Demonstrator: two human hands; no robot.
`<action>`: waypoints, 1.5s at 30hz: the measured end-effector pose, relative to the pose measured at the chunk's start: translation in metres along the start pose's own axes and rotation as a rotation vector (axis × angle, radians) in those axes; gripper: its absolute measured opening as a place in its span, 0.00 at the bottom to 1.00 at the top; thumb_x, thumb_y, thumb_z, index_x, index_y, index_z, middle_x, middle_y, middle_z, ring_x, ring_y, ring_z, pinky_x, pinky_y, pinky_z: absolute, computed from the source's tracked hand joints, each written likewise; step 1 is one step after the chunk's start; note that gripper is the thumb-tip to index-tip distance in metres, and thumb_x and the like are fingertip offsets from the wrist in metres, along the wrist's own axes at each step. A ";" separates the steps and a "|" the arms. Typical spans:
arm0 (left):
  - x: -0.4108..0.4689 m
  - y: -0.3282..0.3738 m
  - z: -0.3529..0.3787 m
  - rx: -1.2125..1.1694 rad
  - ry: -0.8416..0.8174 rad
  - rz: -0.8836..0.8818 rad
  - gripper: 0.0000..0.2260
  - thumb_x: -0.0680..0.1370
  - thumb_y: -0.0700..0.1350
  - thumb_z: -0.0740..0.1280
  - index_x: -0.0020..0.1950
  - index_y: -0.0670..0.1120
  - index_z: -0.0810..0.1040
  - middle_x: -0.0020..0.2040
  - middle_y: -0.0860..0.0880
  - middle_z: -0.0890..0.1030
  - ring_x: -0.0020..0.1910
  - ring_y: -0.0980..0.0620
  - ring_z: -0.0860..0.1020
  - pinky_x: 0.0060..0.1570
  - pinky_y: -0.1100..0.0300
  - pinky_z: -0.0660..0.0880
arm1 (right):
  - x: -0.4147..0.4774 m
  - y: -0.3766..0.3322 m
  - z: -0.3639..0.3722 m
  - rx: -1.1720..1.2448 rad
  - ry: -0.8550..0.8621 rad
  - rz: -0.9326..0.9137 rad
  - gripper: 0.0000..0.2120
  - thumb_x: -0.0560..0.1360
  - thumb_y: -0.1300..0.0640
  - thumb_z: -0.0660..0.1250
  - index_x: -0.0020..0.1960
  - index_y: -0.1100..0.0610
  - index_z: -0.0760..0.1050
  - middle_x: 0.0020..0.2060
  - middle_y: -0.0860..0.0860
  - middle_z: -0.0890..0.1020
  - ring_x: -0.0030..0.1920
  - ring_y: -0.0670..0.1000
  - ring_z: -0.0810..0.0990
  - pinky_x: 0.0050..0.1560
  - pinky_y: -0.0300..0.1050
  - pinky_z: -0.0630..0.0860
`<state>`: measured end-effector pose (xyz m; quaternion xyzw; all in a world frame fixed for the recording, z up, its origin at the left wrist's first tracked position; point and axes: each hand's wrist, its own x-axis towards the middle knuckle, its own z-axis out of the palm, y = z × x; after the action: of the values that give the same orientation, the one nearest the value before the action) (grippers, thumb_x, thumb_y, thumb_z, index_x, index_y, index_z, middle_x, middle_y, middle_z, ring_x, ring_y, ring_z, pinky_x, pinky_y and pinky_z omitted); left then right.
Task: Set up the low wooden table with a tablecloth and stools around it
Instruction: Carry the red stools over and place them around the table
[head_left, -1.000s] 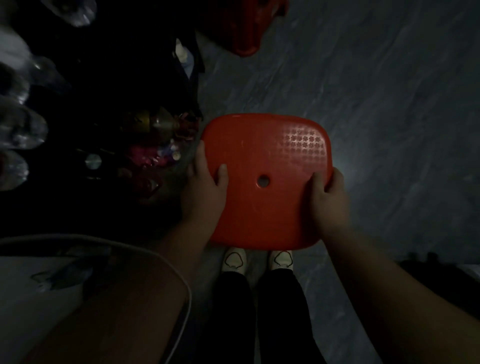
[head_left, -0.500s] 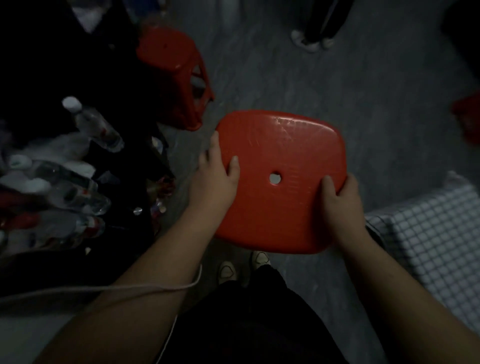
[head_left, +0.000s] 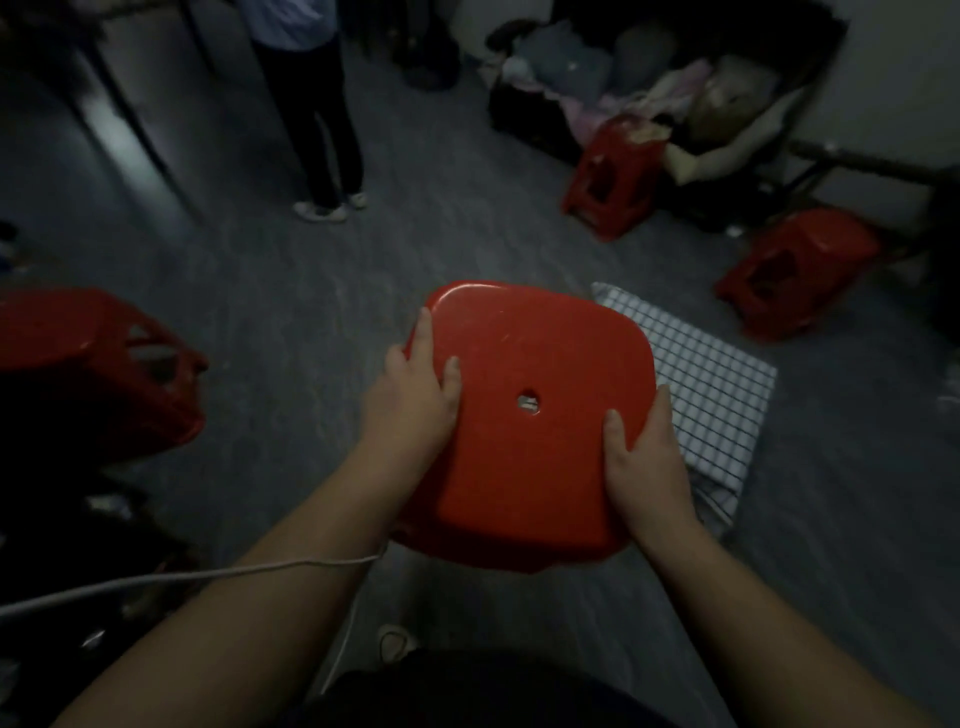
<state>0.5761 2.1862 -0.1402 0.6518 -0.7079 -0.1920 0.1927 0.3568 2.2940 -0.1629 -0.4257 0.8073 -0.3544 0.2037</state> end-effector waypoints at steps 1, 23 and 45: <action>-0.007 0.018 0.007 -0.005 -0.010 0.028 0.30 0.82 0.59 0.54 0.81 0.56 0.47 0.68 0.38 0.69 0.57 0.34 0.76 0.57 0.45 0.72 | -0.003 0.012 -0.016 -0.016 0.029 0.008 0.35 0.79 0.37 0.55 0.80 0.45 0.44 0.75 0.53 0.65 0.69 0.54 0.71 0.61 0.47 0.66; -0.108 0.243 0.165 -0.013 -0.245 0.363 0.26 0.81 0.62 0.52 0.77 0.66 0.47 0.69 0.41 0.68 0.58 0.40 0.78 0.53 0.47 0.74 | -0.049 0.204 -0.223 0.001 0.229 0.384 0.36 0.79 0.36 0.56 0.77 0.36 0.36 0.77 0.56 0.58 0.71 0.61 0.67 0.67 0.64 0.68; 0.062 0.125 0.342 -0.043 -0.462 0.353 0.27 0.81 0.61 0.53 0.78 0.66 0.45 0.72 0.41 0.65 0.55 0.41 0.78 0.45 0.54 0.71 | 0.086 0.288 -0.011 -0.015 0.258 0.550 0.36 0.78 0.34 0.55 0.78 0.35 0.38 0.76 0.52 0.61 0.70 0.55 0.67 0.64 0.51 0.63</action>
<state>0.2860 2.1410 -0.3650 0.4533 -0.8312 -0.3140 0.0706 0.1461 2.3379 -0.3727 -0.1443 0.9139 -0.3313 0.1848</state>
